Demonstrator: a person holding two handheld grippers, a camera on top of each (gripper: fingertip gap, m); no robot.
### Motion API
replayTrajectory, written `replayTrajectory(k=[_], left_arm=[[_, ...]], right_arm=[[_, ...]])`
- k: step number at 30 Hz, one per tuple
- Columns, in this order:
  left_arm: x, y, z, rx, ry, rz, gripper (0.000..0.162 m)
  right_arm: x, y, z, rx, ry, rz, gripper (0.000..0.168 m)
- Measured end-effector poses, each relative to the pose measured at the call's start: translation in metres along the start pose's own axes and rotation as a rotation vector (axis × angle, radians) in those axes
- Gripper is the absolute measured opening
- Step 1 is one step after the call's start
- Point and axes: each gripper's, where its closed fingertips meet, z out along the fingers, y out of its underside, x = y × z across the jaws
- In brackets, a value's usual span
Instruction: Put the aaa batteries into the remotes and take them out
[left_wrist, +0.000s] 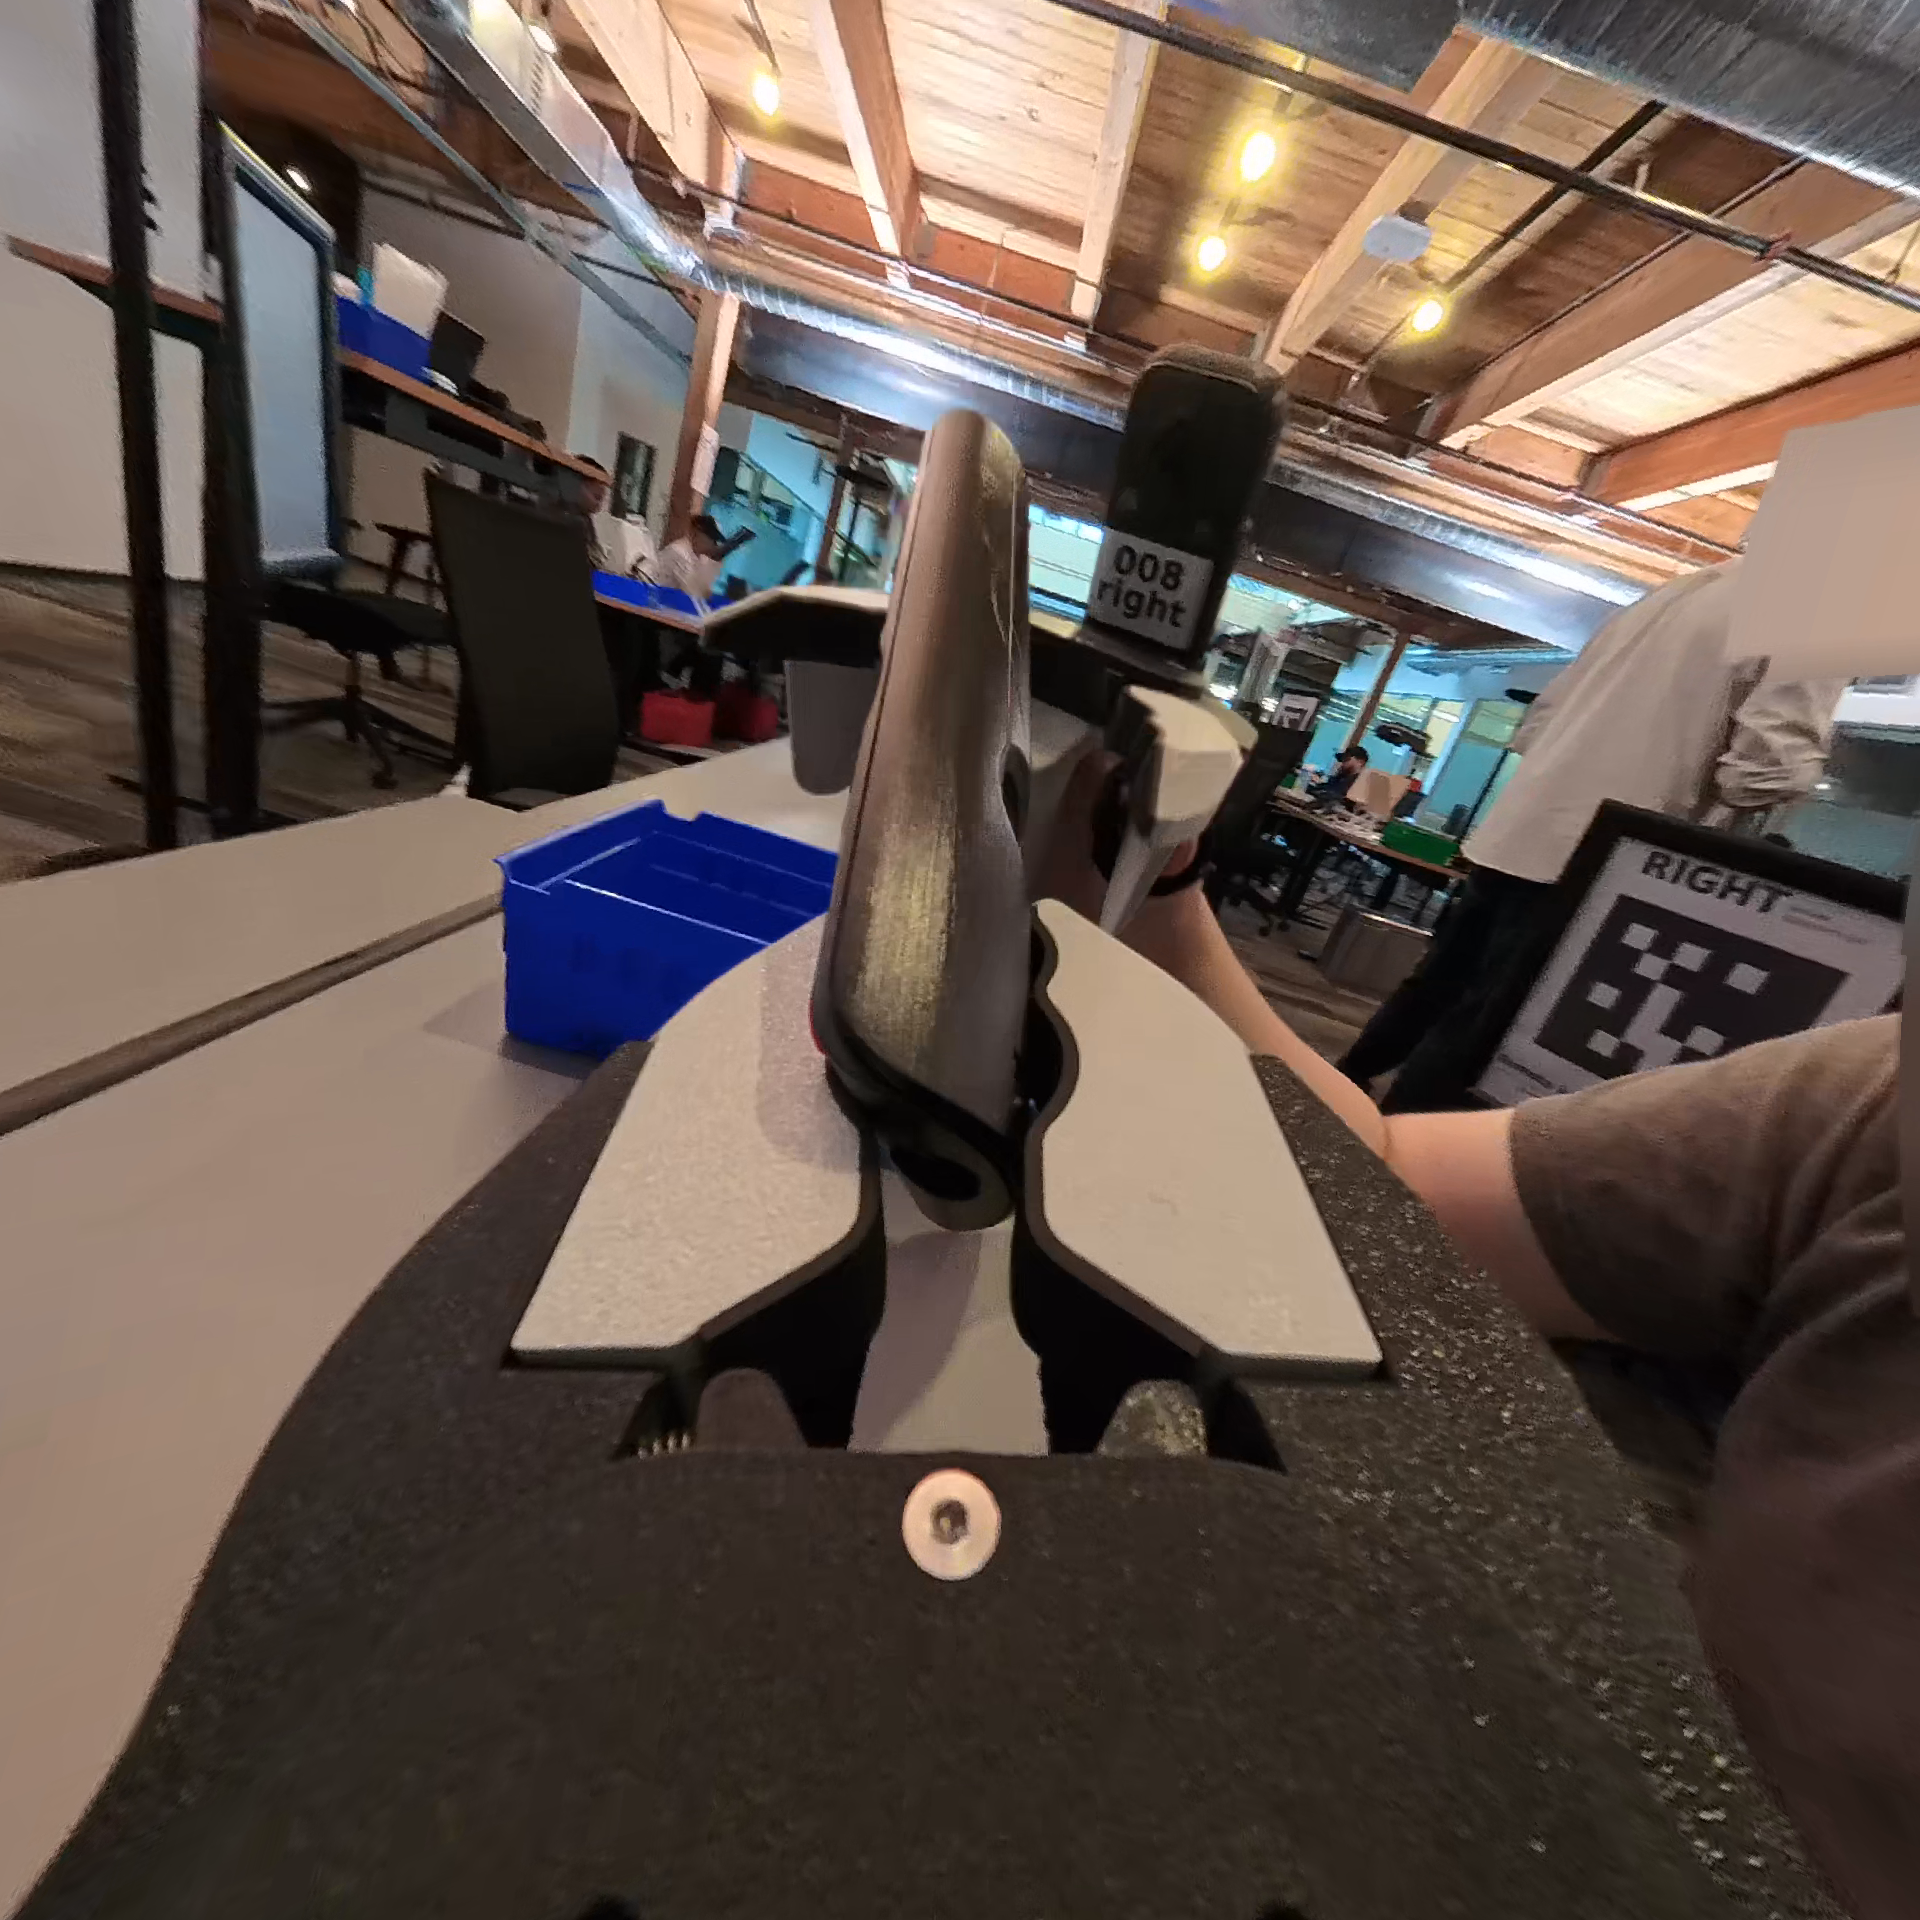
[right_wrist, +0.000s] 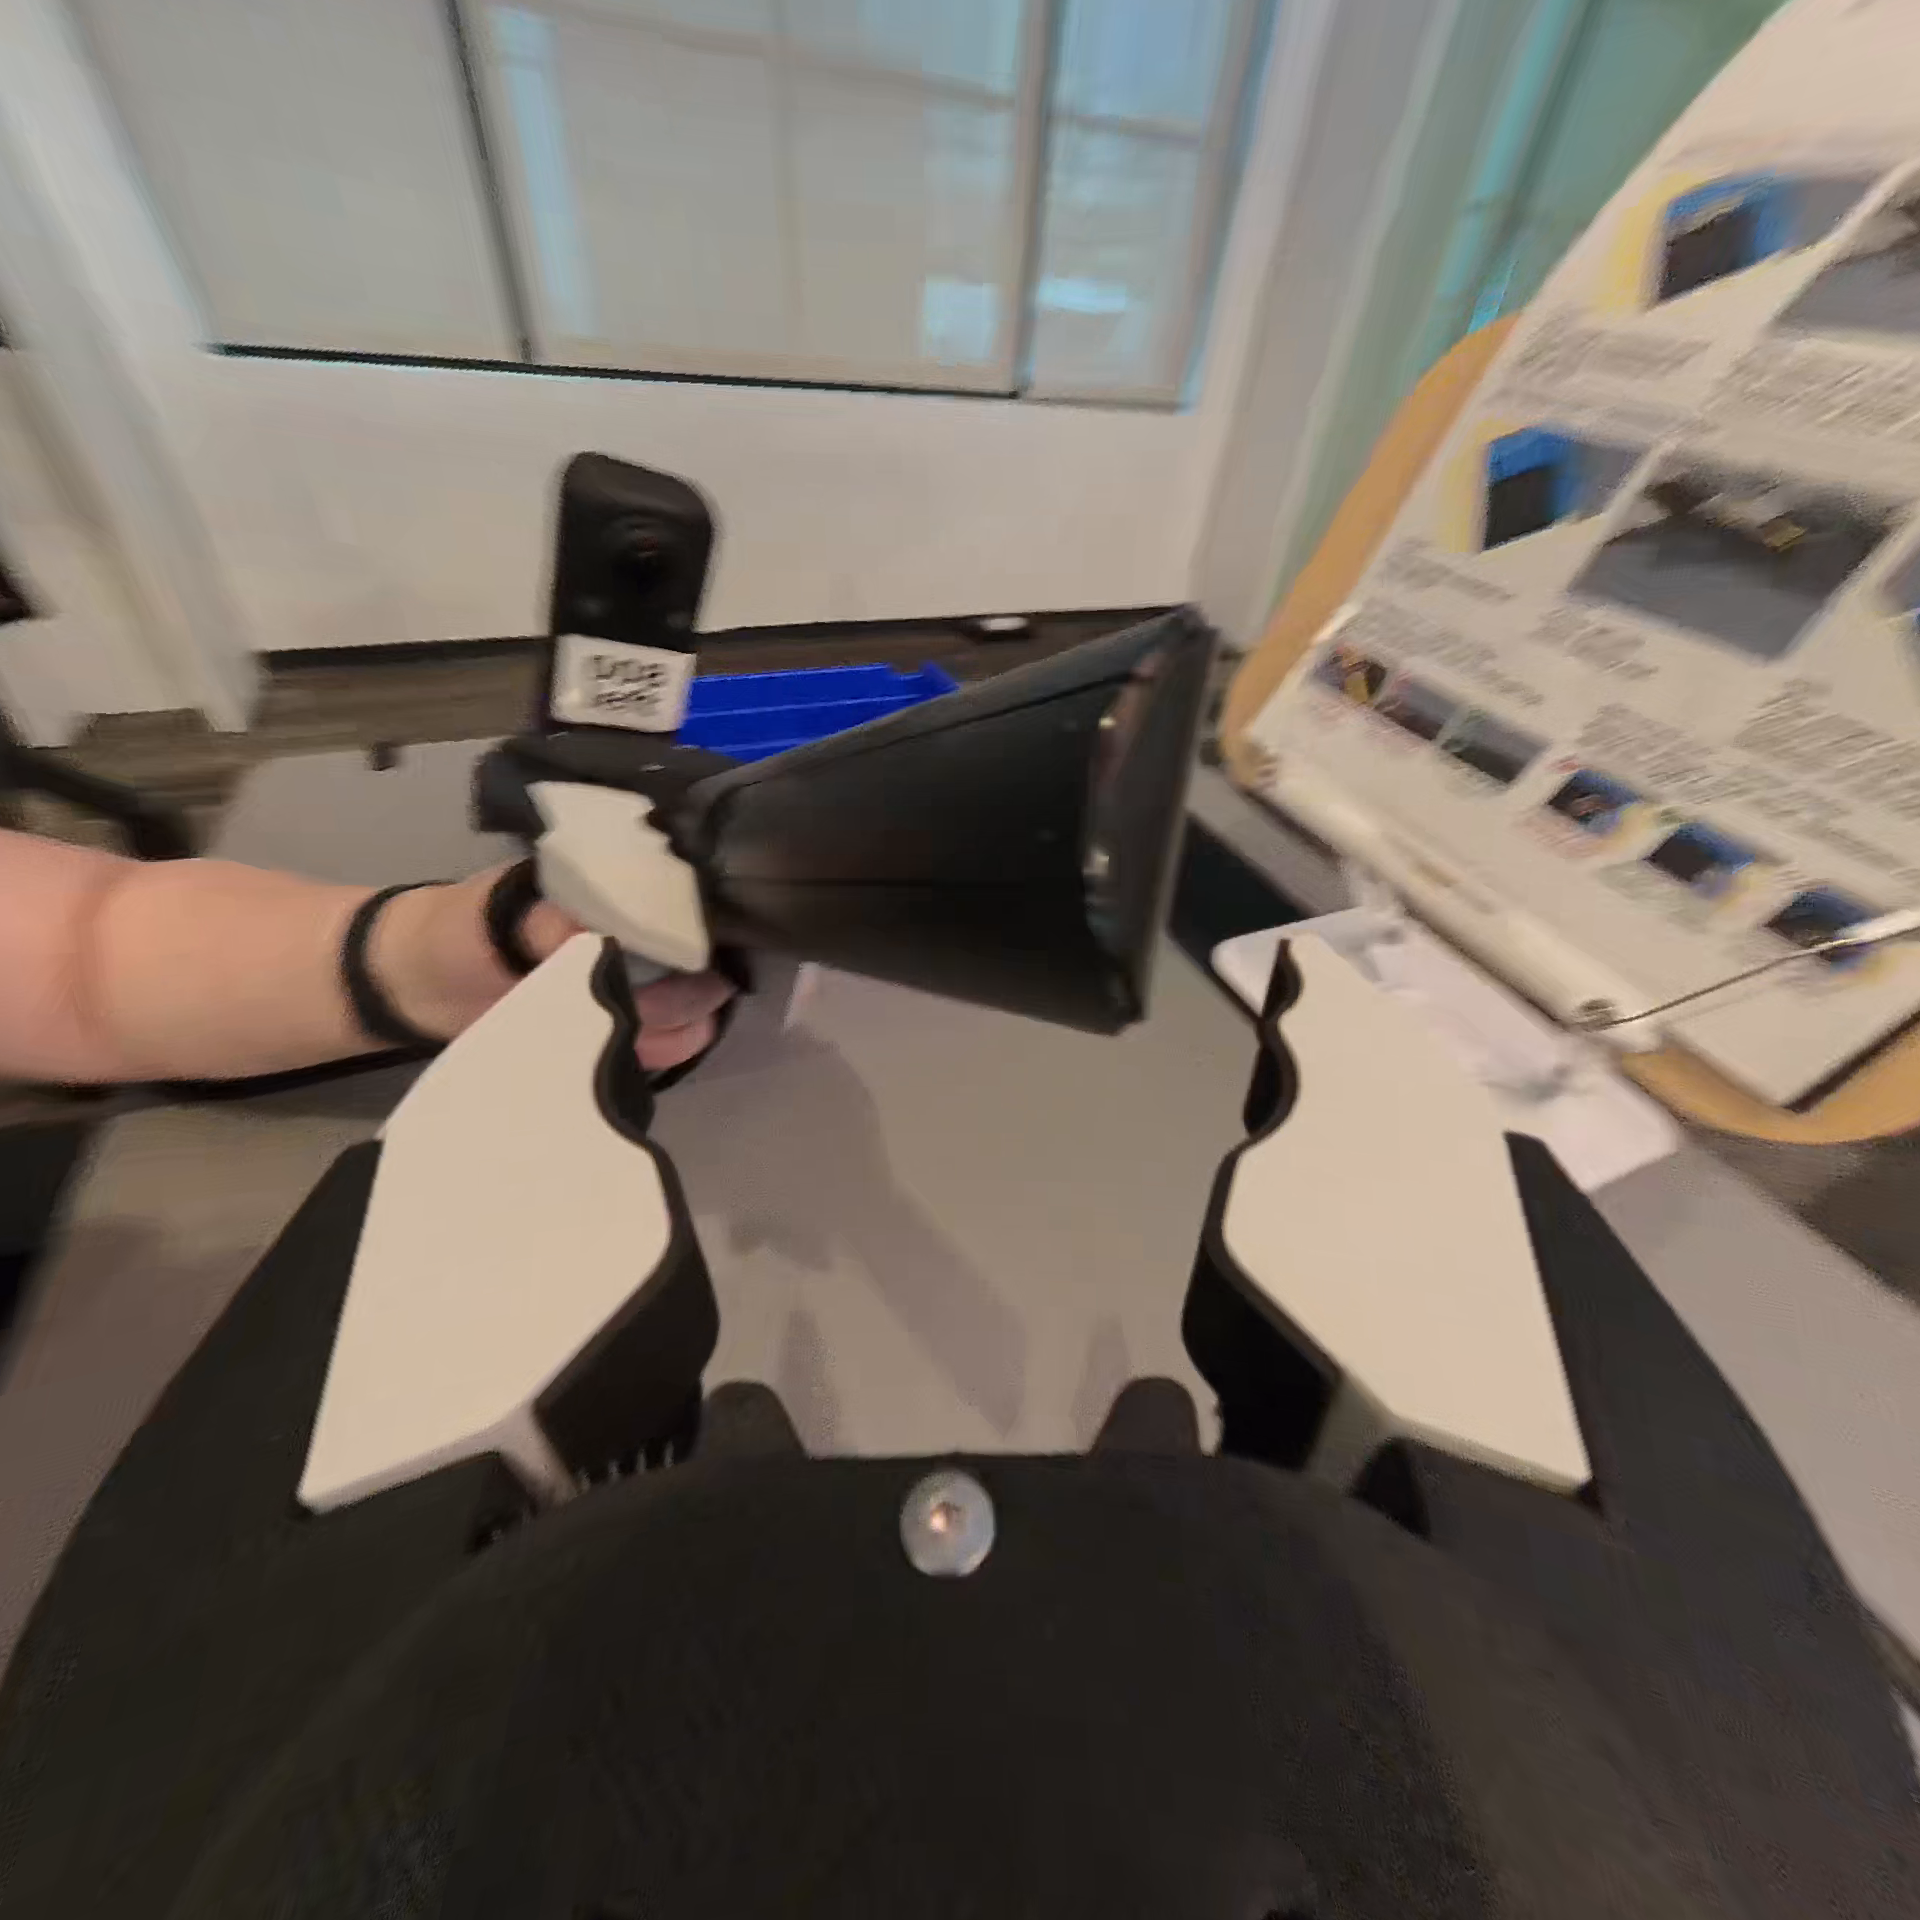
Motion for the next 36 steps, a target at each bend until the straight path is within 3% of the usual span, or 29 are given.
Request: replayTrajectory(k=[6, 8, 10, 15, 17, 27, 30, 33, 36], left_arm=[[-0.007, 0.007, -0.006, -0.128, 0.021, -0.035, 0.025], [-0.005, 0.011, -0.006, -0.166, 0.044, -0.033, 0.025], [-0.004, 0.016, -0.006, -0.207, 0.058, -0.021, 0.024], [-0.008, 0.017, -0.007, -0.212, 0.028, -0.002, 0.024], [-0.006, 0.017, -0.007, -0.218, 0.032, -0.004, 0.024], [0.0, 0.024, -0.002, -0.269, 0.029, 0.039, 0.024], [-0.001, 0.017, -0.004, -0.224, 0.033, 0.015, 0.024], [-0.001, 0.014, -0.006, -0.219, 0.033, 0.02, 0.024], [0.0, 0.016, -0.004, -0.231, 0.027, 0.041, 0.024]], right_arm=[[-0.001, -0.002, -0.021, -0.084, -0.023, 0.042, 0.099], [-0.007, 0.0, -0.021, -0.123, -0.035, 0.065, 0.086], [-0.008, -0.003, -0.021, -0.11, -0.032, 0.092, 0.061], [0.0, 0.002, -0.025, -0.13, -0.023, 0.205, 0.048], [0.002, 0.004, -0.025, -0.129, -0.036, 0.24, 0.034], [-0.004, 0.005, -0.03, -0.125, -0.126, 0.306, 0.029], [-0.006, 0.005, -0.028, -0.117, -0.148, 0.345, 0.049], [-0.007, 0.007, -0.025, -0.125, -0.158, 0.347, 0.047], [-0.009, 0.006, -0.022, -0.109, -0.176, 0.341, 0.032]])
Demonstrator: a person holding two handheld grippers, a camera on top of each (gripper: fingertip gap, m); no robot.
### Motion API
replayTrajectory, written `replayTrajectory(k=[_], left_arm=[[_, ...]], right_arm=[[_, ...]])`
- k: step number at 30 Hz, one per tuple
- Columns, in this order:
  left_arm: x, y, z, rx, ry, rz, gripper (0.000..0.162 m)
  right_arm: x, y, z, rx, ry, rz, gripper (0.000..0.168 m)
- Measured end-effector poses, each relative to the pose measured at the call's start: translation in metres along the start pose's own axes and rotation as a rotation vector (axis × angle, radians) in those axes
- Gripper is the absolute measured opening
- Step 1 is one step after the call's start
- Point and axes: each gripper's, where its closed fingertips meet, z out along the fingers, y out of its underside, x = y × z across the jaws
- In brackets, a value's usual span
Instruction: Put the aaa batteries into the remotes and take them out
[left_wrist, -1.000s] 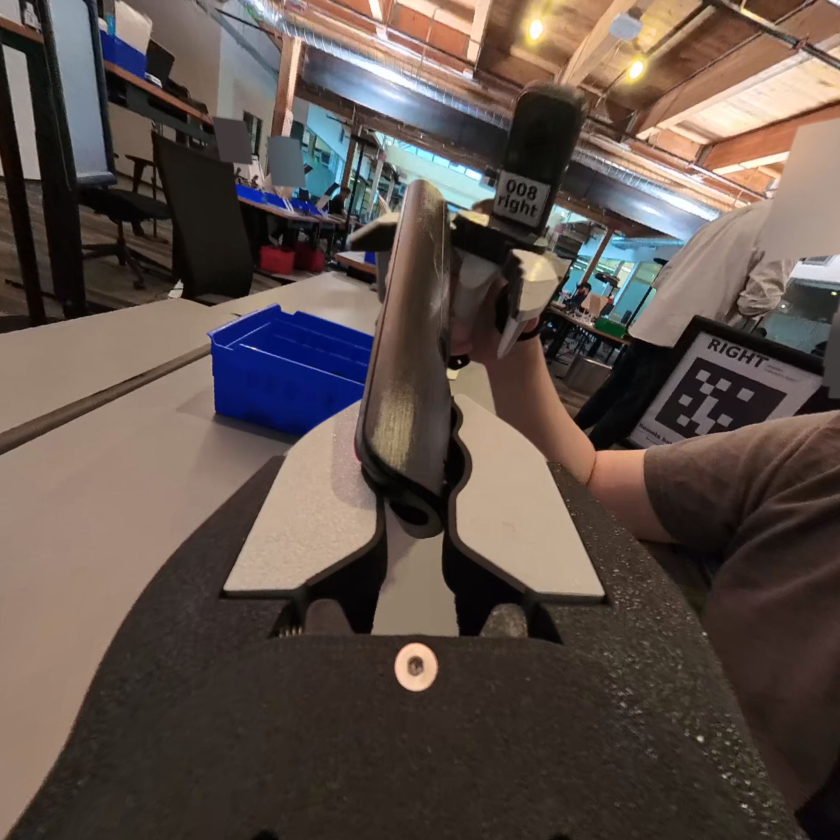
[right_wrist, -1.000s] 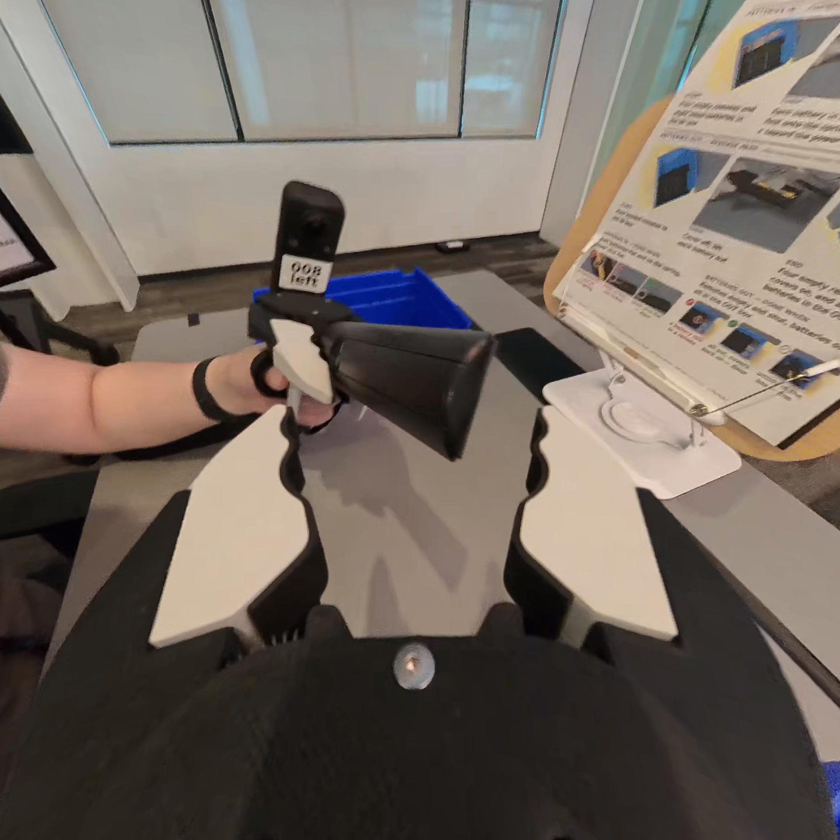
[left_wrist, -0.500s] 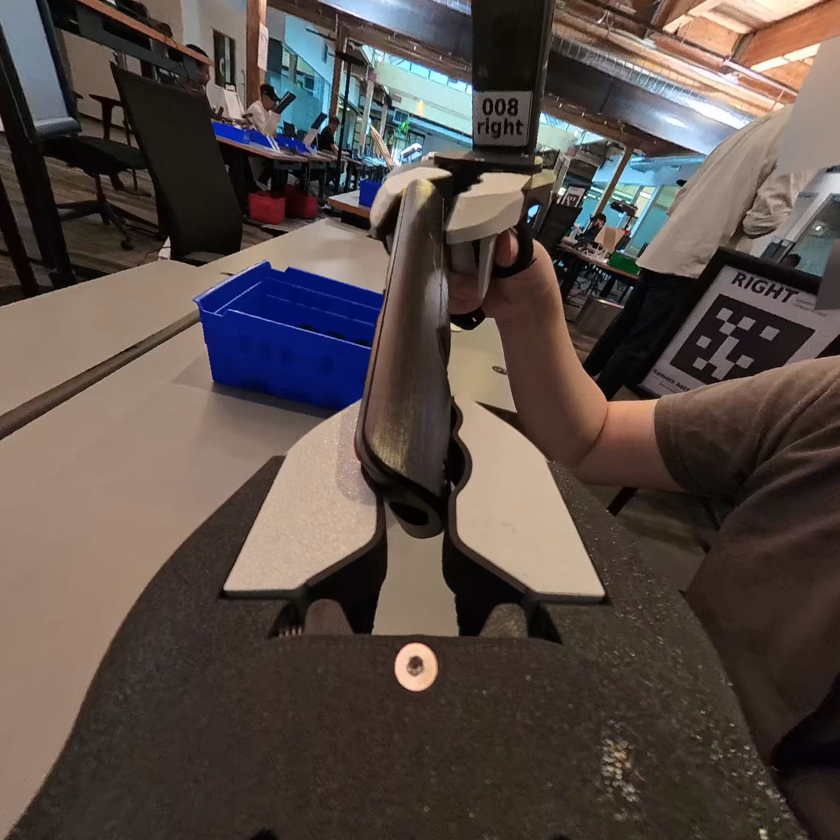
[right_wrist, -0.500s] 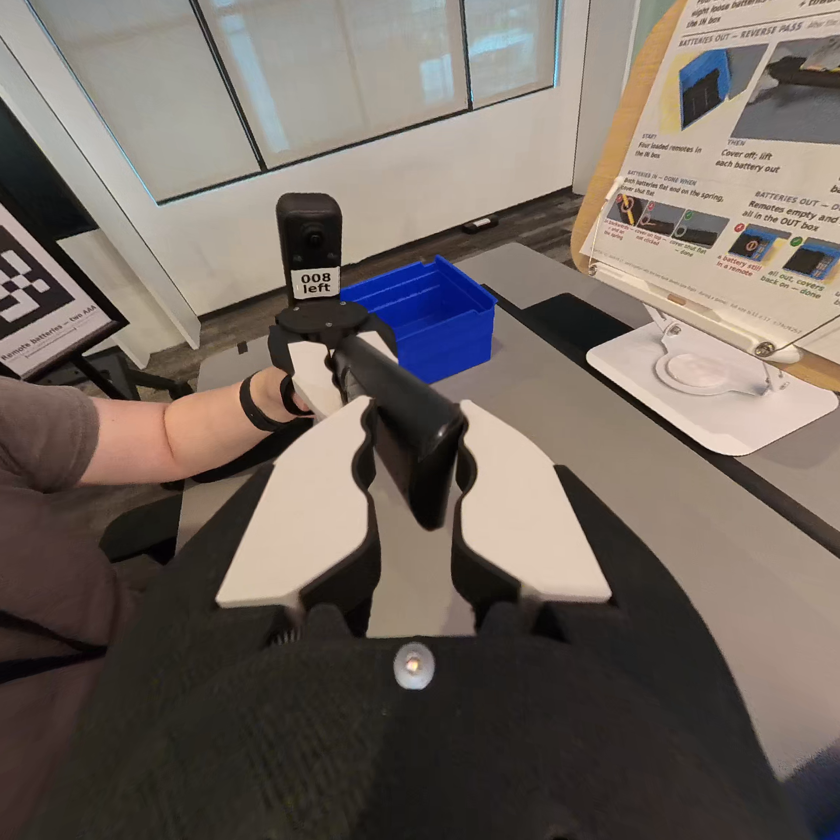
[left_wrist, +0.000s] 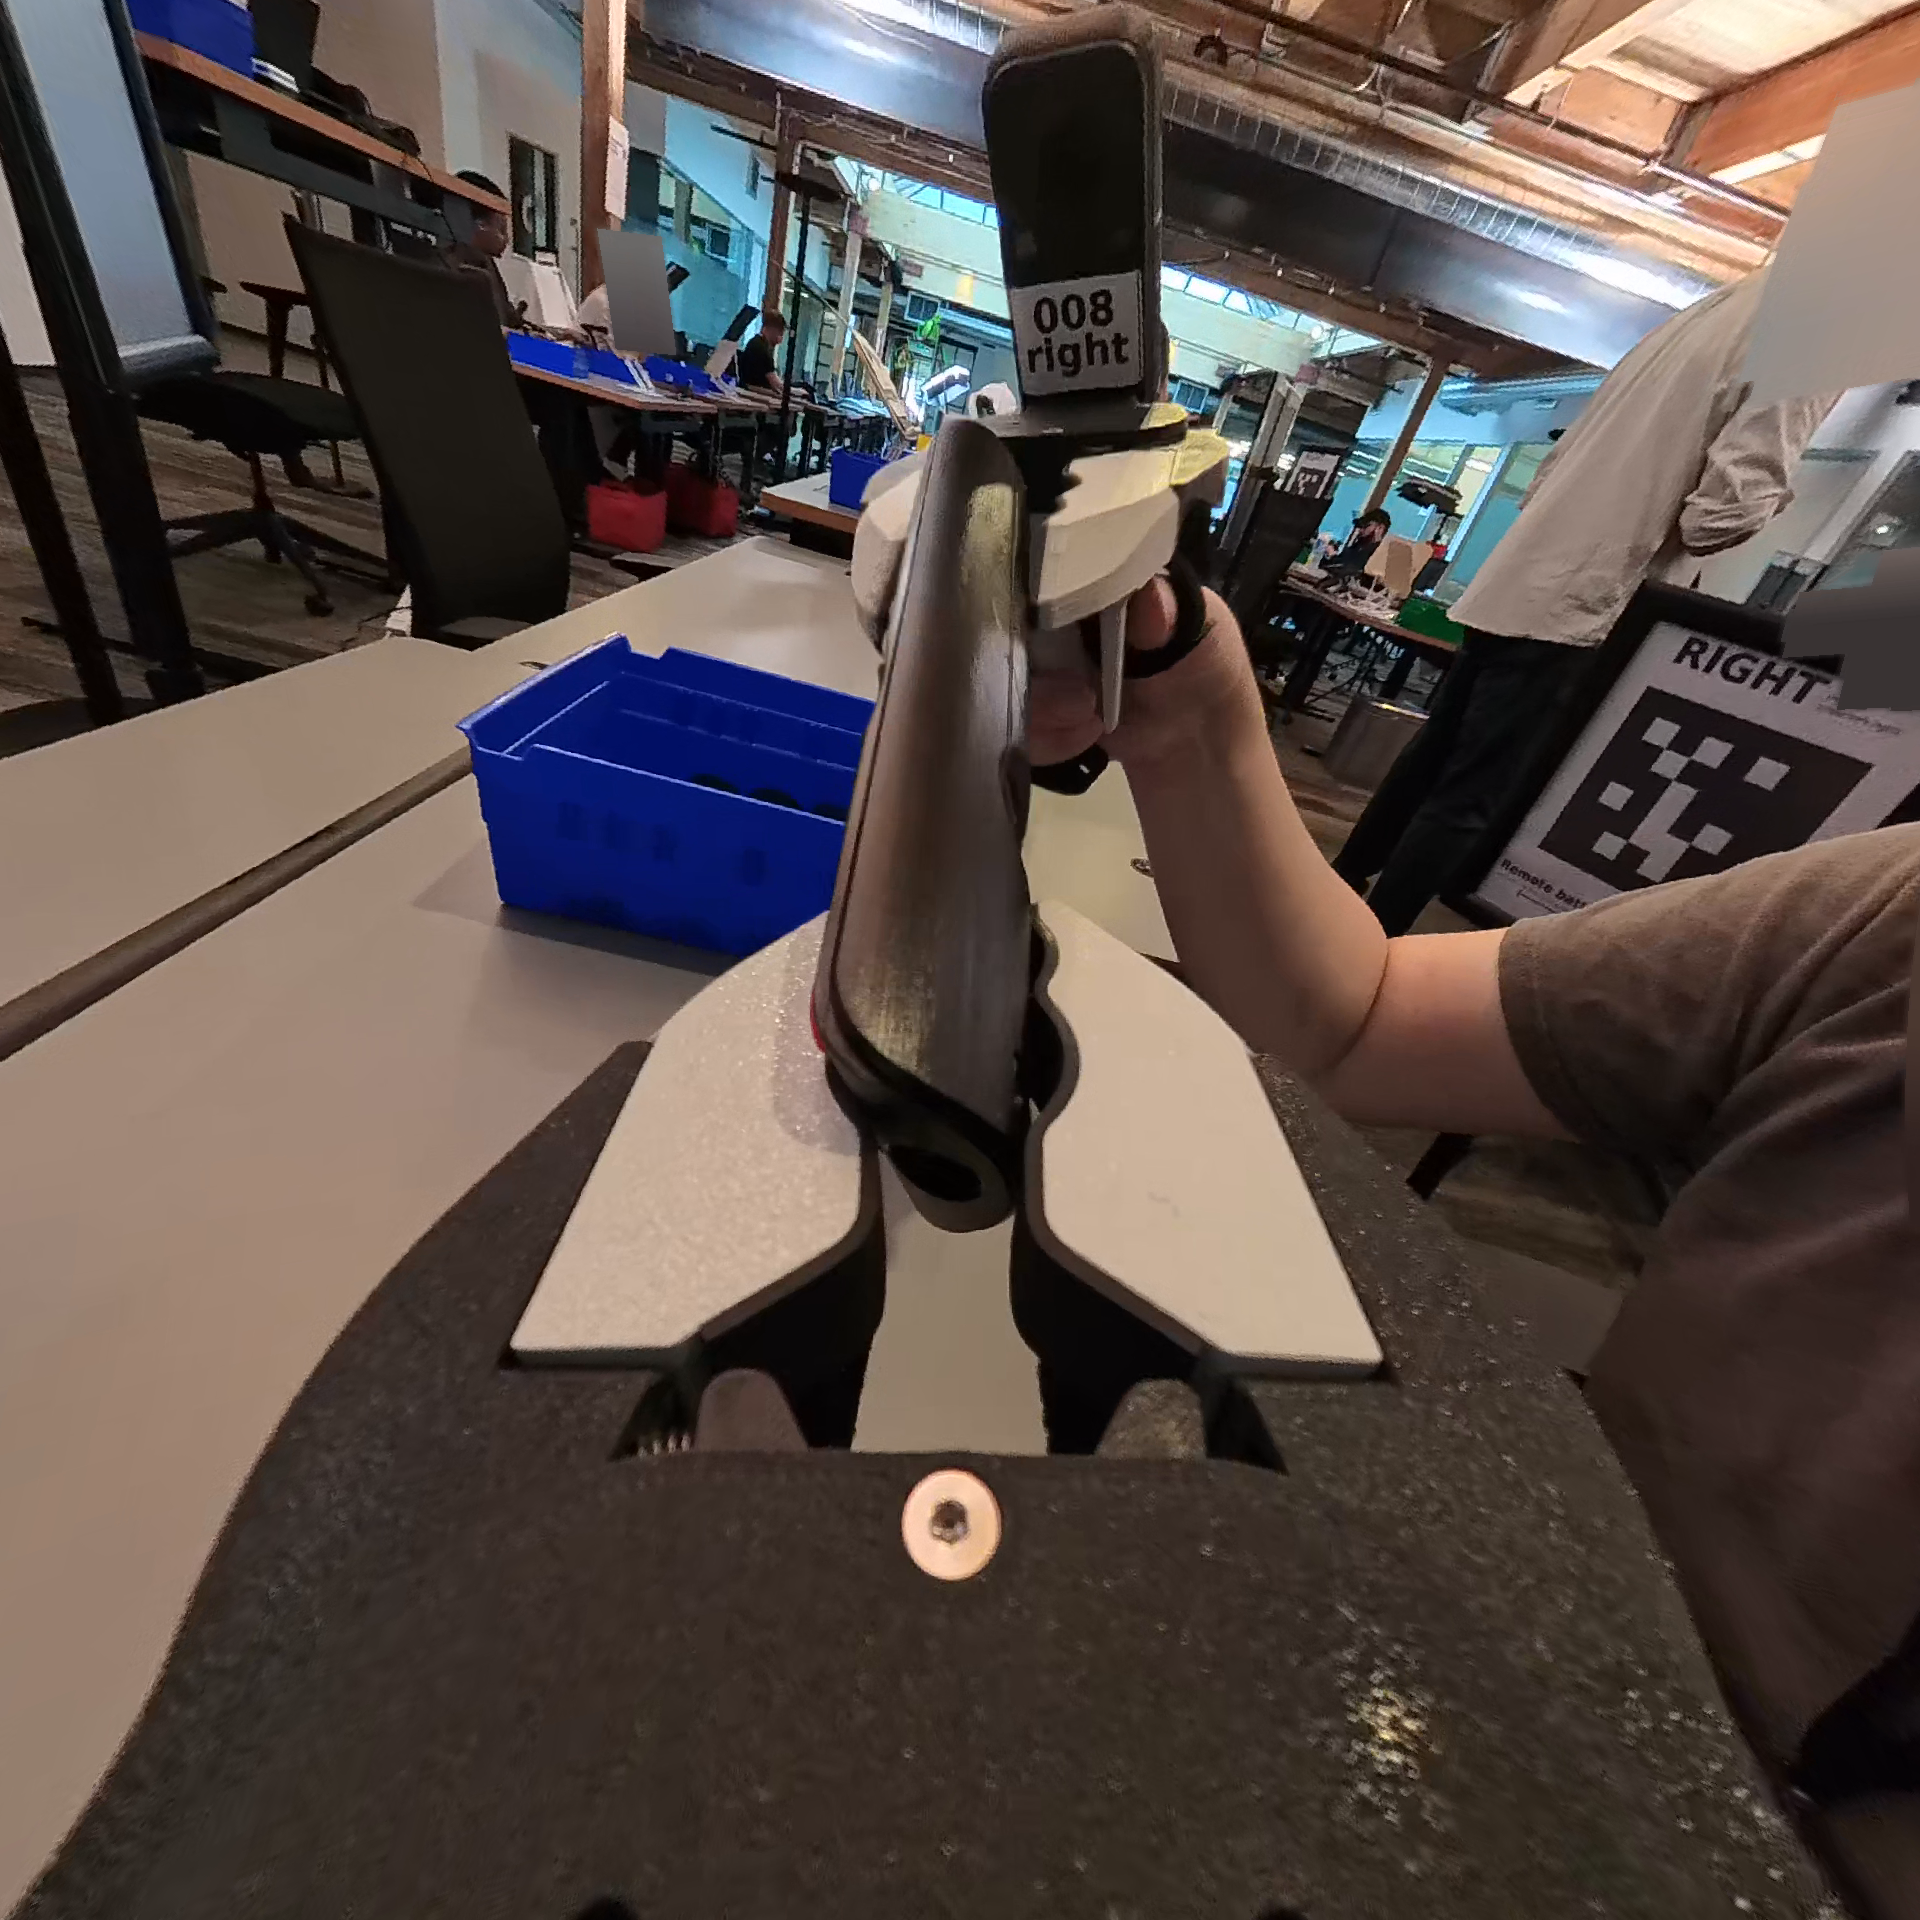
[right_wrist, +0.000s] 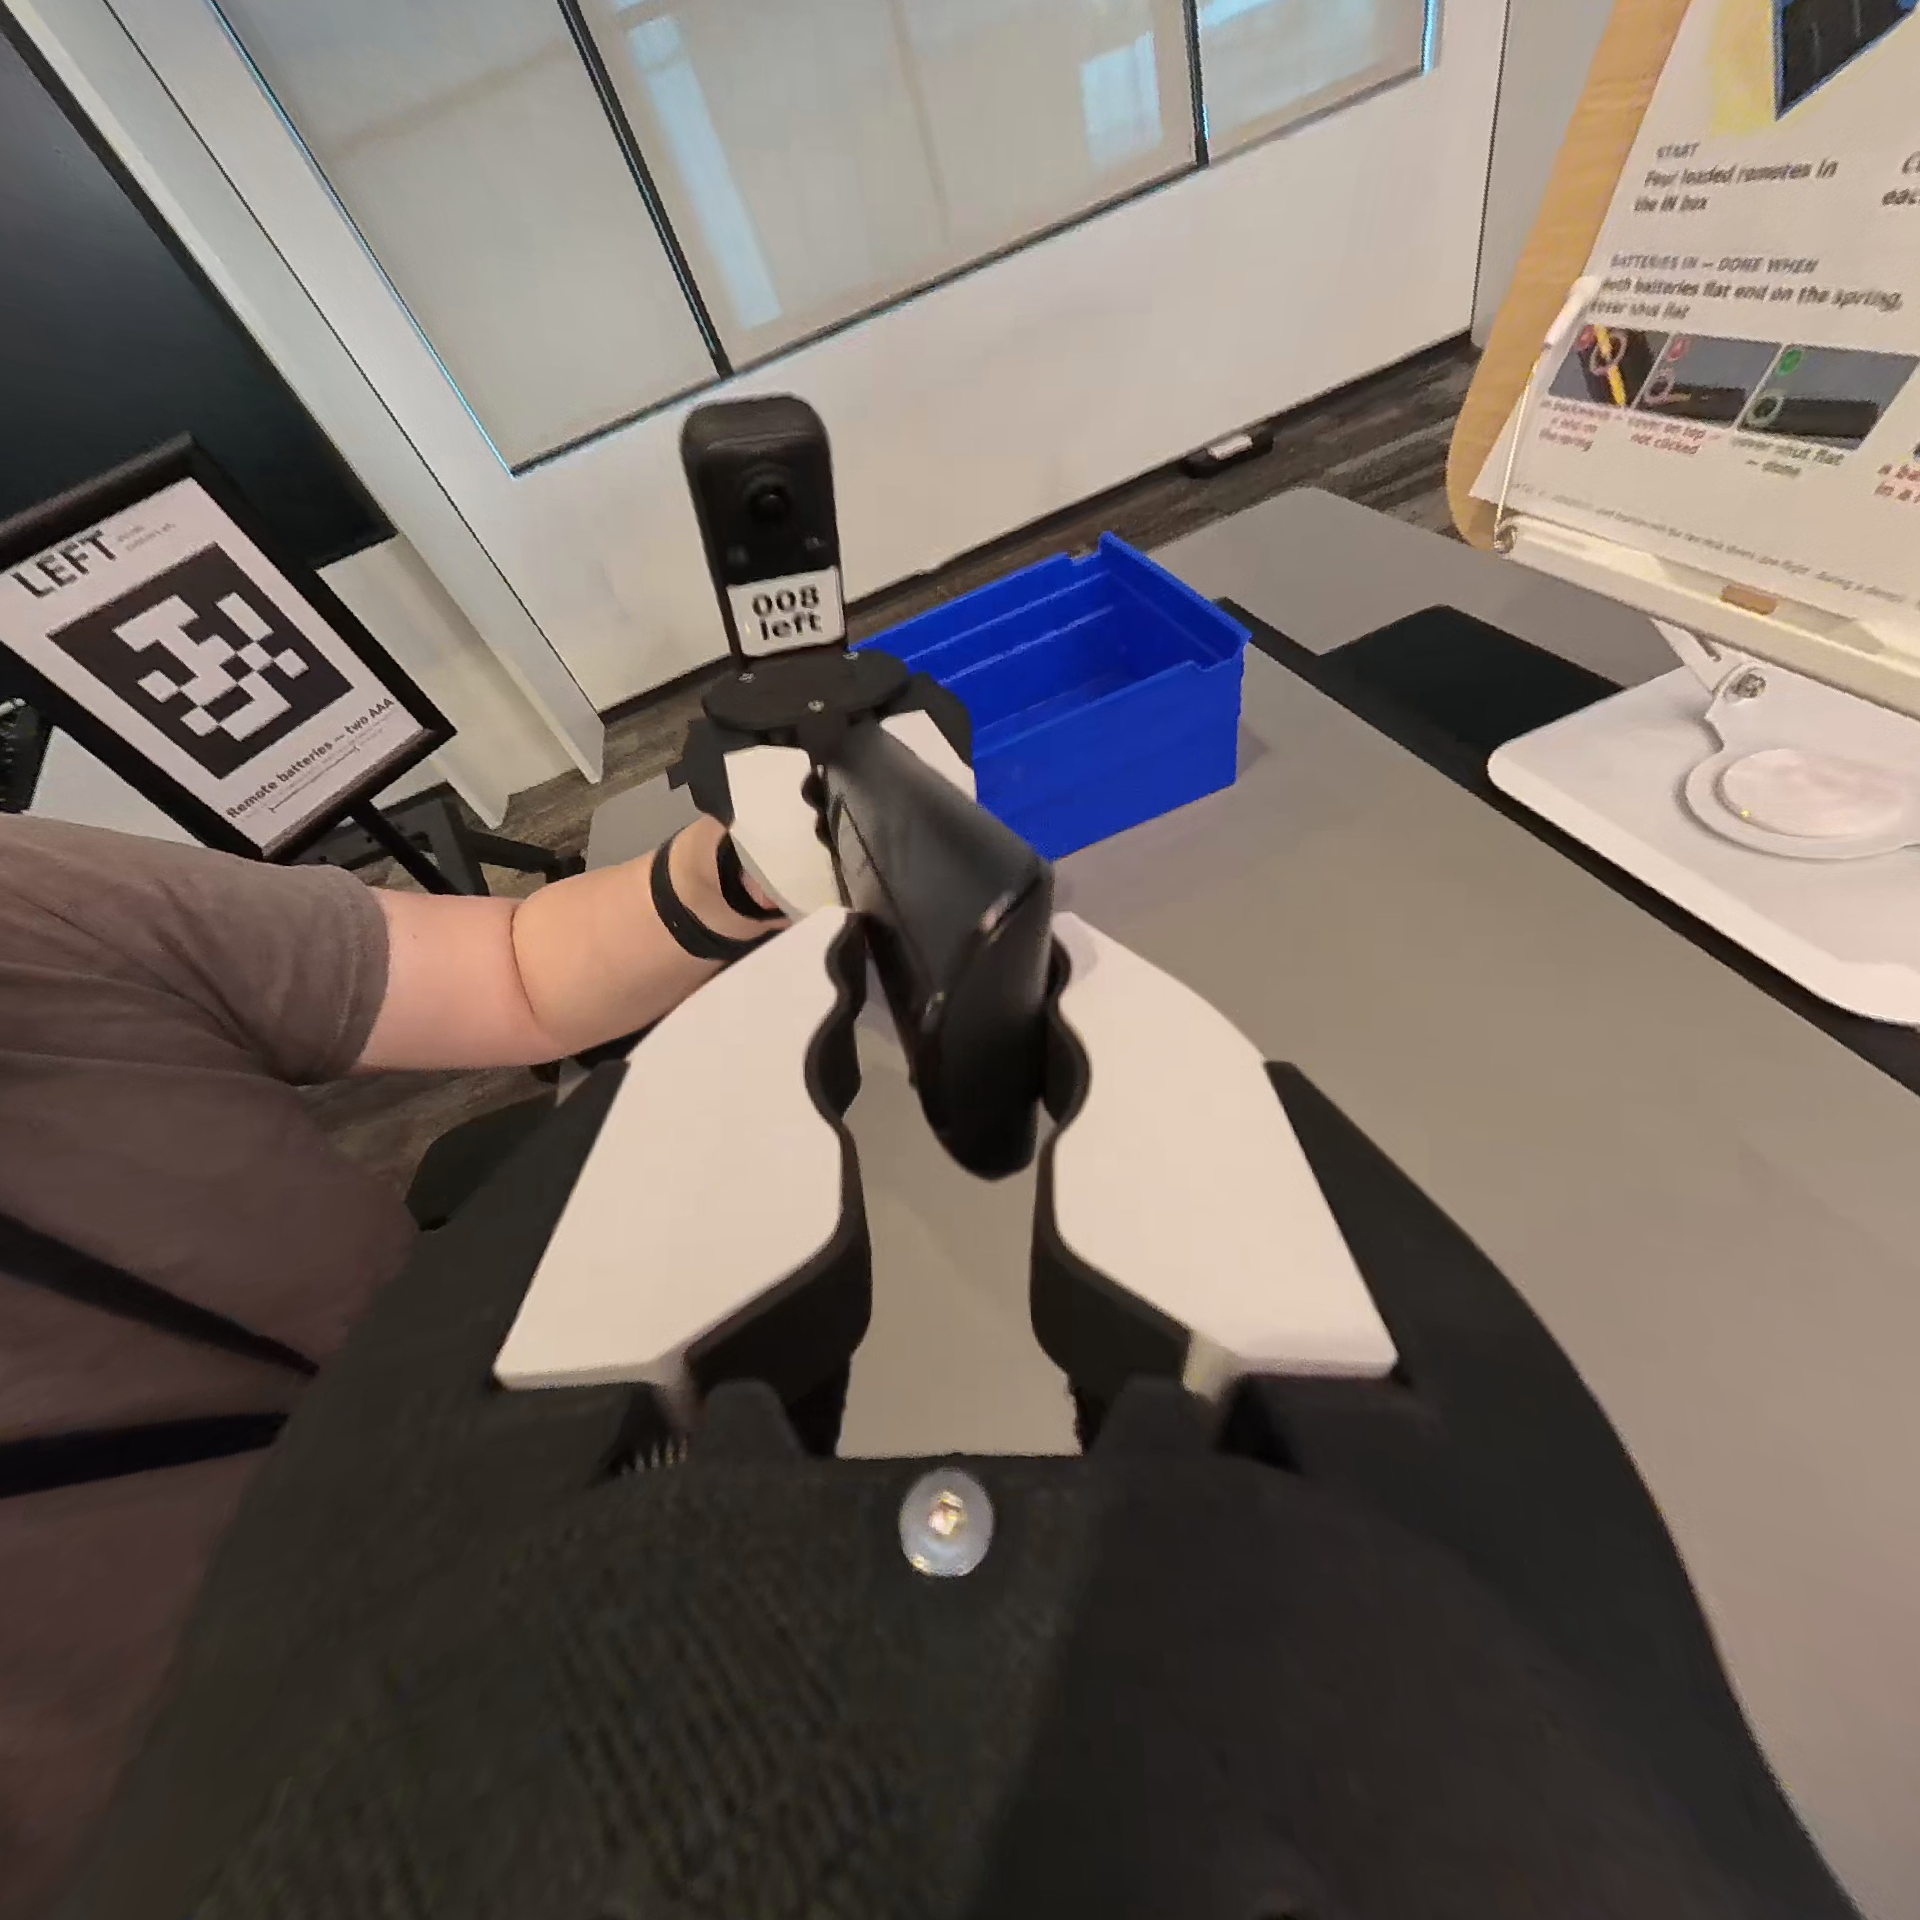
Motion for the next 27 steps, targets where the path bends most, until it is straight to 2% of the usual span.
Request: replayTrajectory(k=[4, 10, 27], left_arm=[[0.0, 0.0, 0.0, 0.003, 0.005, -0.009, 0.024], [0.005, -0.003, -0.004, -0.023, 0.017, -0.008, 0.024], [0.001, 0.004, -0.006, -0.093, 0.006, -0.073, 0.024]], right_arm=[[-0.001, 0.0, 0.001, 0.001, -0.009, -0.015, 0.032], [-0.01, -0.001, 0.0, 0.012, -0.139, 0.06, 0.025], [-0.004, 0.01, 0.002, -0.026, -0.23, 0.148, 0.026]])
